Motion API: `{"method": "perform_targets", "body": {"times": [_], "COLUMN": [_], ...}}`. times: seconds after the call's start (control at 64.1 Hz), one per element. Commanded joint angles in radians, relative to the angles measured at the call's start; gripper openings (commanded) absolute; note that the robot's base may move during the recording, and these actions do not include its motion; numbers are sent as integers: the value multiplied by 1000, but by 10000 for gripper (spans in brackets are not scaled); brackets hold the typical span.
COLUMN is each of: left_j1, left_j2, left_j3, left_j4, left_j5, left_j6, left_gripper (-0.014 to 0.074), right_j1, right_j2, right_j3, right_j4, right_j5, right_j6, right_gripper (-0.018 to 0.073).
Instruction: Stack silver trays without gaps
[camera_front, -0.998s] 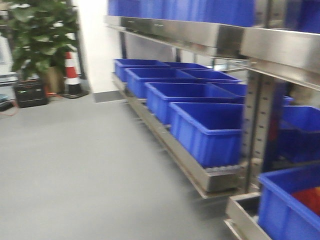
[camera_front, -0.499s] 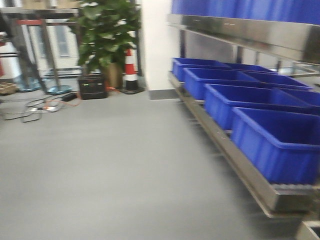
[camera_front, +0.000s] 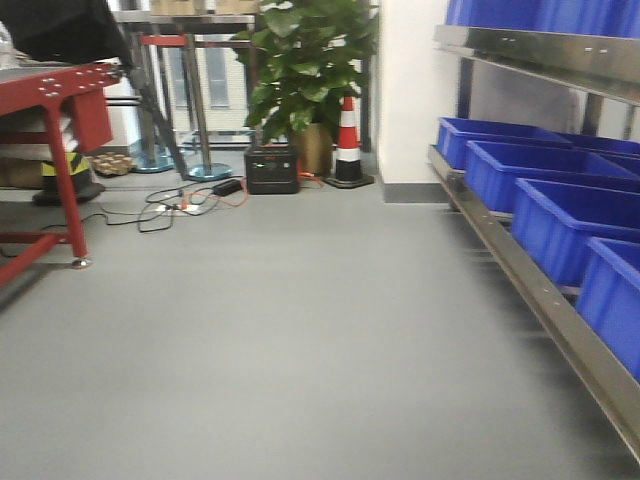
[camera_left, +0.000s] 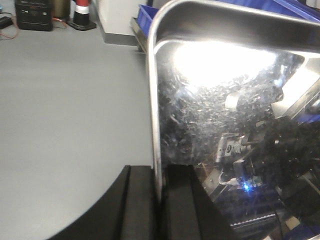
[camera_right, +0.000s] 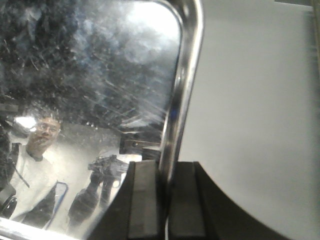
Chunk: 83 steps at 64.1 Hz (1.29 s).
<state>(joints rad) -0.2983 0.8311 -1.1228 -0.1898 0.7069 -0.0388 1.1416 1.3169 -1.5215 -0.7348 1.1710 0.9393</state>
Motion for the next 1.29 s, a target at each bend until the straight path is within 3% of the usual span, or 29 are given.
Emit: {"method": "perform_targets", "body": {"times": [0.0, 1.279], "left_j1": [-14, -14], "left_j2": [-7, -7], "left_j3": [-11, -11], "left_j4": [-50, -50], "left_j5": [-42, -42], "left_j6": [2, 2], "left_gripper": [-16, -16], "right_j1": [7, 7], "right_j2": [-3, -3], "right_j3": [-2, -2], "right_j4": [-15, -15], "right_j5": [-53, -55], "right_j6": [-21, -21], "right_gripper": [-59, -59]}}
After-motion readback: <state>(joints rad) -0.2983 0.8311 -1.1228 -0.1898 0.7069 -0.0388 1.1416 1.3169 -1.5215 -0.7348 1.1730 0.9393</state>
